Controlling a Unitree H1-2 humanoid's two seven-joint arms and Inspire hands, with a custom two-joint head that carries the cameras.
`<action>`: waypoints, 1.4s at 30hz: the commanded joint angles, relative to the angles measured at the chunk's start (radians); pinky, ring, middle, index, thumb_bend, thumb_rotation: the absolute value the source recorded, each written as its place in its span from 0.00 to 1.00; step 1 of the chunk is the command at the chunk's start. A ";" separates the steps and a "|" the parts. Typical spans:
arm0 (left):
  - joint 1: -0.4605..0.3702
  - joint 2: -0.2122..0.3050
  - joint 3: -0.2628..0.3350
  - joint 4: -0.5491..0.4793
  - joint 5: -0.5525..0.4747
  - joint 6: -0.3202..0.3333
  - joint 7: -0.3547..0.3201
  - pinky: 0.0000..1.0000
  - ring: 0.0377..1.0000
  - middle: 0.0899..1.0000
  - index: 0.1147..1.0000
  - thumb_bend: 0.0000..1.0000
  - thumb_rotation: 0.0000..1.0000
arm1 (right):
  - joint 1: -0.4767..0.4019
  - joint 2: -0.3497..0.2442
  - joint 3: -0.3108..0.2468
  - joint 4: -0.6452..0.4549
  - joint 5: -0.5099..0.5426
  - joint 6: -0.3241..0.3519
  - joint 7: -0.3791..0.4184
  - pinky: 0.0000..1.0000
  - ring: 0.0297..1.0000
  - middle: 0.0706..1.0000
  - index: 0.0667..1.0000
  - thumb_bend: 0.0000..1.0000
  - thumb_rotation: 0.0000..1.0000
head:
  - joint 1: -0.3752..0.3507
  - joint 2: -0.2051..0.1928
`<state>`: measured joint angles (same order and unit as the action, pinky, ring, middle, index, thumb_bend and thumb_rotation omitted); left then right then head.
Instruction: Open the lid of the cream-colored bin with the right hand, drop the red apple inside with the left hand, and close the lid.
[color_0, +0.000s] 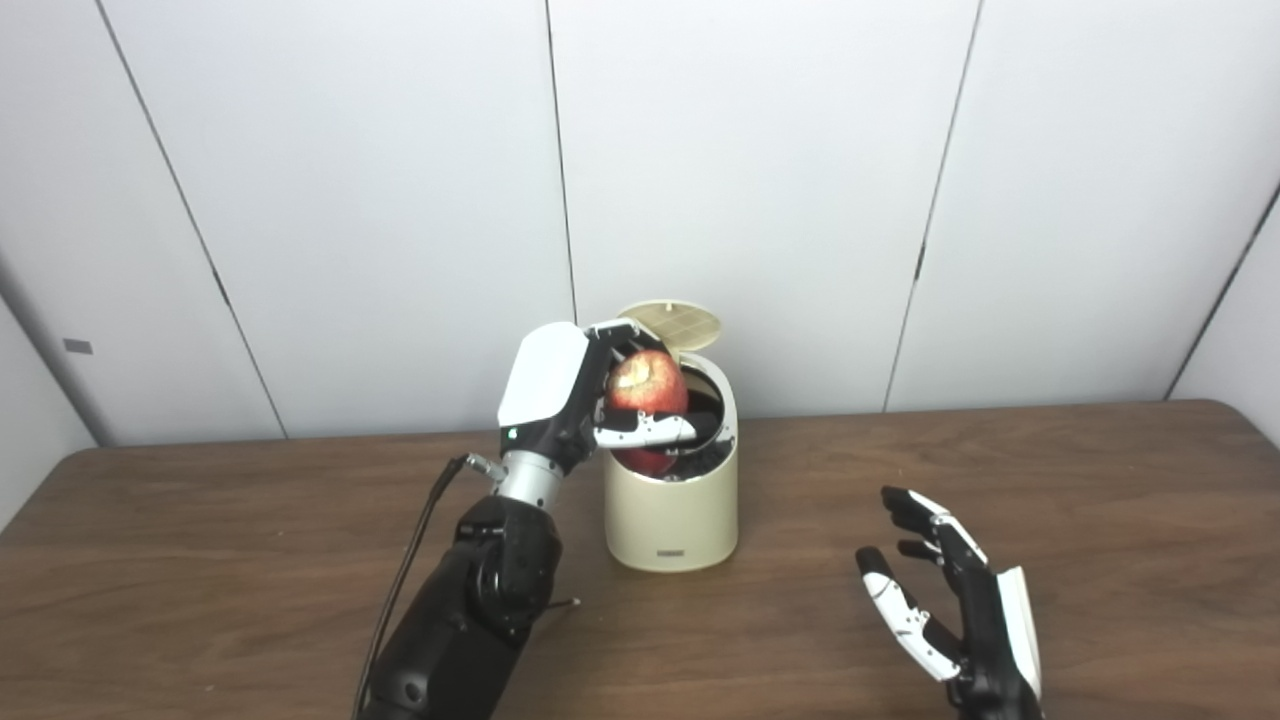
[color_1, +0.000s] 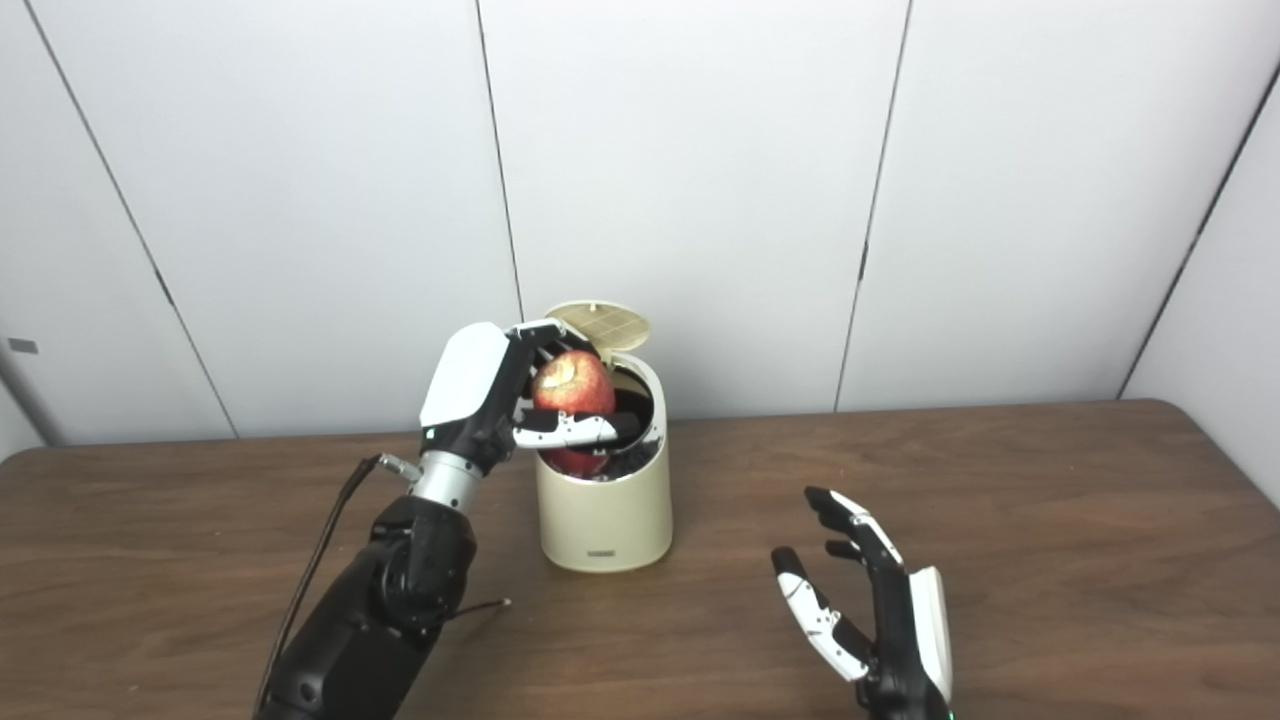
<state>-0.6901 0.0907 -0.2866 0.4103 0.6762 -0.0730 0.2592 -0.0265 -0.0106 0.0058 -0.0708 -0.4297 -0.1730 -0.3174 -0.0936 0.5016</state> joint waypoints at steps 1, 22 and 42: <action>-0.023 0.010 -0.001 -0.009 0.007 0.020 -0.014 0.40 0.44 0.49 0.51 1.00 0.51 | -0.006 0.018 0.009 0.003 -0.009 -0.038 -0.019 0.69 0.77 0.77 0.74 0.22 0.55 | -0.003 0.000; -0.017 0.019 -0.038 -0.015 0.062 0.035 -0.017 0.49 0.59 0.67 0.73 1.00 0.48 | -0.007 0.018 0.011 0.011 -0.008 -0.051 -0.023 0.70 0.78 0.77 0.74 0.23 0.57 | -0.006 -0.003; 0.096 -0.083 0.131 -0.126 -0.248 -0.210 0.082 0.29 0.39 0.45 0.43 0.50 0.00 | -0.011 0.010 0.004 0.016 0.004 -0.047 -0.016 0.70 0.78 0.77 0.74 0.22 0.55 | 0.009 -0.006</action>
<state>-0.5528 0.0061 -0.1697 0.3312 0.4576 -0.2304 0.3404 -0.0328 -0.0064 0.0071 -0.0649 -0.4219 -0.1769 -0.3182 -0.0844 0.4940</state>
